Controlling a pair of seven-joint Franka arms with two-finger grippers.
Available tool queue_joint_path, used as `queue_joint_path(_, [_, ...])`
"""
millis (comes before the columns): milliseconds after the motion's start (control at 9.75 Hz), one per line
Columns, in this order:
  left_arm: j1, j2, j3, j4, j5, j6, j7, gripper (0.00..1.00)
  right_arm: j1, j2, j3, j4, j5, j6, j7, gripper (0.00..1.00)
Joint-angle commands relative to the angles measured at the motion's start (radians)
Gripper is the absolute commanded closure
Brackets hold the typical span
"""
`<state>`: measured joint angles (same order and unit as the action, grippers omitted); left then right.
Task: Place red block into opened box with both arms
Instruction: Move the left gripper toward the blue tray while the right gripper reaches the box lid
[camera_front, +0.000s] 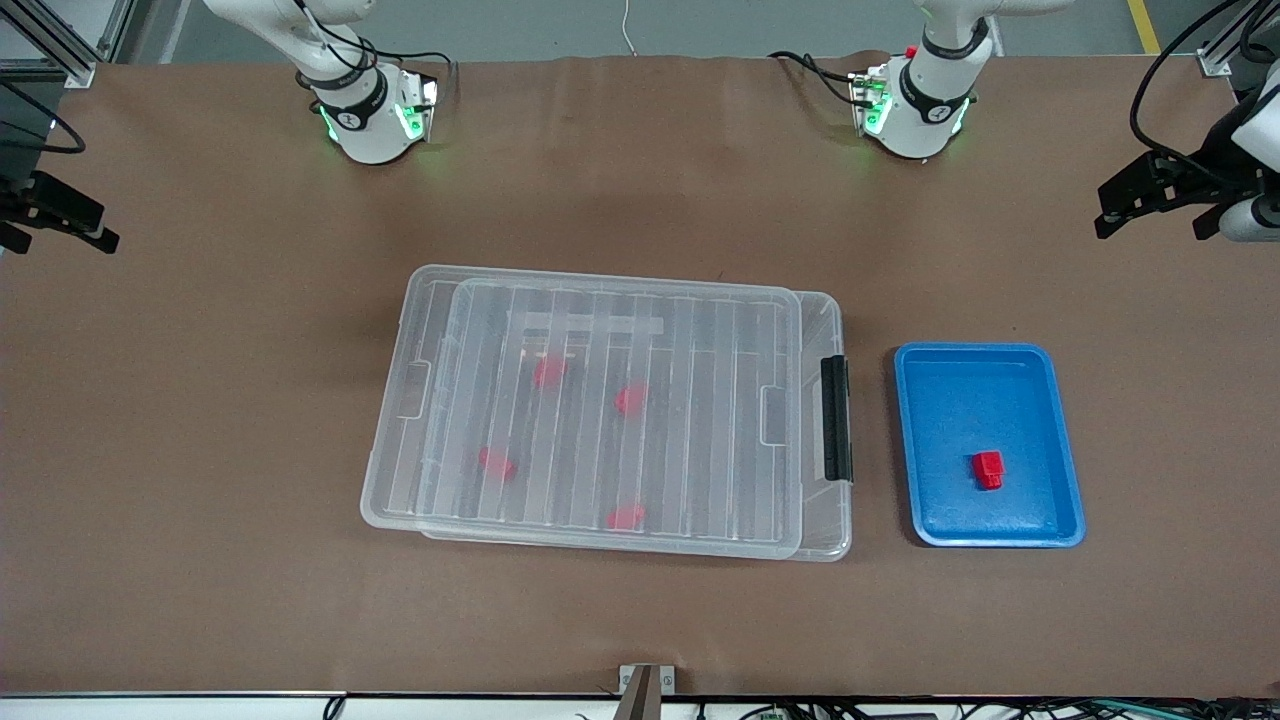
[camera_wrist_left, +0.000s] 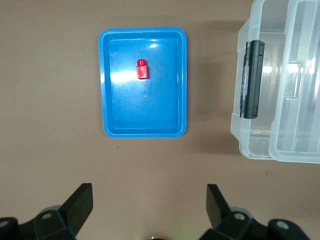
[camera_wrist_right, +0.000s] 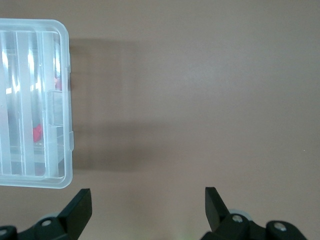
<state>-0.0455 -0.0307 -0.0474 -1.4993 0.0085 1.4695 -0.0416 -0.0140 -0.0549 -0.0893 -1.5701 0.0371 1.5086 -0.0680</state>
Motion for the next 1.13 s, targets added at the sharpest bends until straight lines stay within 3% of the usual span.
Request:
queue_joint_path(0, [0.007,0.015,-0.005,-0.006,0.018,-0.003,-0.001,0.0,-0.012,-0.013,0.007,-0.013,-0.011,0.002,-0.013,0.0])
queue_joint_path(308, [0.042,0.109,0.003,0.007,0.034,0.035,0.009,0.0,0.0,-0.01,0.016,-0.005,-0.002,0.018,-0.003,0.0])
queue_joint_path(513, [0.081,0.181,0.003,-0.071,0.038,0.206,0.009,0.0,0.069,0.036,0.029,-0.004,0.0,0.08,0.028,0.0])
queue_joint_path(615, [0.084,0.216,0.004,-0.128,0.038,0.31,0.009,0.0,0.122,0.09,0.031,-0.007,0.004,0.126,0.11,0.0])
queue_joint_path(821, [0.098,0.261,0.004,-0.322,0.038,0.647,-0.006,0.0,0.23,0.209,0.034,-0.007,0.006,0.232,0.224,0.0])
queue_joint_path(1026, [0.118,0.392,0.004,-0.363,0.036,0.86,-0.009,0.0,0.296,0.32,0.036,-0.013,0.012,0.29,0.228,0.0])
